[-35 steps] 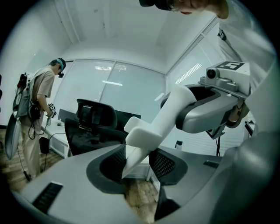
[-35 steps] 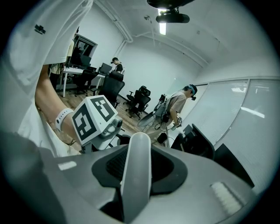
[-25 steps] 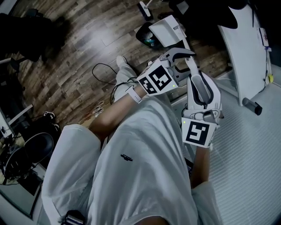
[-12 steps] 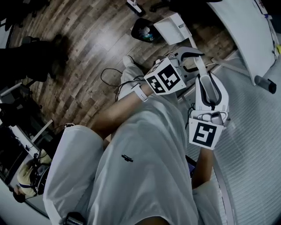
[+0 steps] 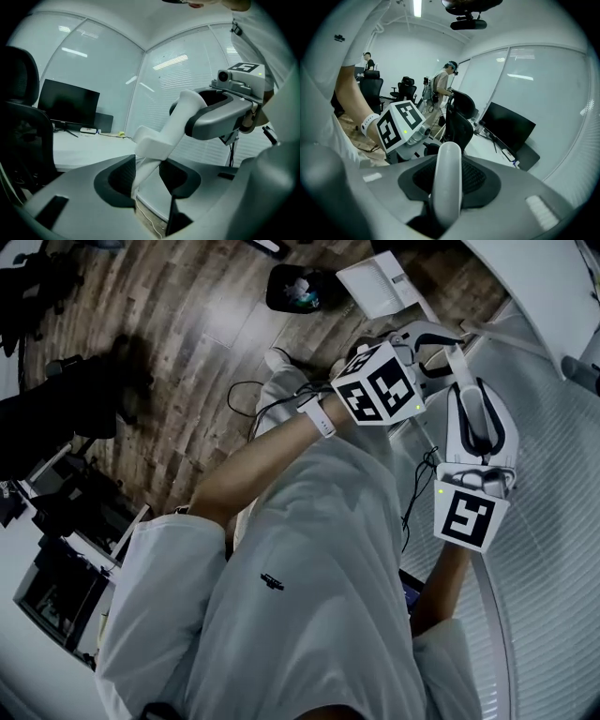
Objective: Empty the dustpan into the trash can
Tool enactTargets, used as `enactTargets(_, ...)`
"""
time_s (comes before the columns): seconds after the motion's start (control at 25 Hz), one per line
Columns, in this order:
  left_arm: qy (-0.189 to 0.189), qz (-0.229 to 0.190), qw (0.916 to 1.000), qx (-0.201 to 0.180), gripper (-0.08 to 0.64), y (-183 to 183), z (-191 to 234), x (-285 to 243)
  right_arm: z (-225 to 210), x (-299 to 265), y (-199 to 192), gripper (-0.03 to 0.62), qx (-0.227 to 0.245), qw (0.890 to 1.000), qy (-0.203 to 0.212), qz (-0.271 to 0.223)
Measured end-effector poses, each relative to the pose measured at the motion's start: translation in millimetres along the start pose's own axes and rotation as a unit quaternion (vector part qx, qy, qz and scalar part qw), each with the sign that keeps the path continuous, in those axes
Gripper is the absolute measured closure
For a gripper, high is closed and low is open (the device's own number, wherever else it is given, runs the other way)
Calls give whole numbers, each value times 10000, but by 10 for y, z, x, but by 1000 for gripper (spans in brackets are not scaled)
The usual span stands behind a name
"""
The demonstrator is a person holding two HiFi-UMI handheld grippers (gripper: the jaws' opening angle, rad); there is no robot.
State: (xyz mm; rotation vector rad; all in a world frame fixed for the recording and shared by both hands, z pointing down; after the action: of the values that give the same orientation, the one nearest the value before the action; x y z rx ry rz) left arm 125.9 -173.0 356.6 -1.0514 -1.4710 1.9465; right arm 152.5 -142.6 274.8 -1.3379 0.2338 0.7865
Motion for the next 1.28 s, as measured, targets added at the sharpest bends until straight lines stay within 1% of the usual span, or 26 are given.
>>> enactTargets(0.16,-377,122,9992,91,400,-147,23,-303,-188,-122,-232,466,-314,9990,-195,260)
enactTargets(0.32,-610,120,9979,198,400,-275,65,-532,-338,-257,-414,465,-562,9966,-344,498)
enactTargets(0.4,-693,172,9972,228,400,-370,49,-577,-387,-299,-552,465,-797,9940,-438,605)
enactTargets(0.56,-660,358,9970,185,400,-508,75,-549,-590,-339,-838,465,-1362,9860,-687,671)
enactTargets(0.72,-626,487,9968,131,403,-608,61,-444,-692,-372,-1198,465,-1682,9780,-866,881)
enactTargets(0.84,-526,489,9974,79,441,-636,95,-371,-715,-500,-1445,465,-1826,9737,-918,1012)
enactTargets(0.92,-456,511,9976,42,491,-633,104,-332,-735,-579,-1591,465,-1922,9708,-952,1076)
enactTargets(1.04,-409,583,9975,38,526,-615,100,-278,-801,-648,-1794,465,-1977,9677,-1042,1167)
enactTargets(1.2,-357,558,9978,39,552,-556,74,-230,-939,-732,-2111,463,-2284,9580,-1170,1278)
enactTargets(1.28,-339,570,9978,31,552,-544,49,-218,-1022,-793,-2317,463,-2461,9518,-1258,1332)
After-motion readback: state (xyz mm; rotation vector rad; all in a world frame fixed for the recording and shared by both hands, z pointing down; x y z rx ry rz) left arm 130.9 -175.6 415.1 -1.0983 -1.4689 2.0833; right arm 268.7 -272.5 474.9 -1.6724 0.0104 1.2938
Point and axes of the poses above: the fingertips, and each gripper's own axes: x backward along the fingers, z to its left, y out of its top, the point moved 3 cm from there along x, backward along the fingers, and after that the axes turned 6 degrees about -x, right-handed, at the moved point
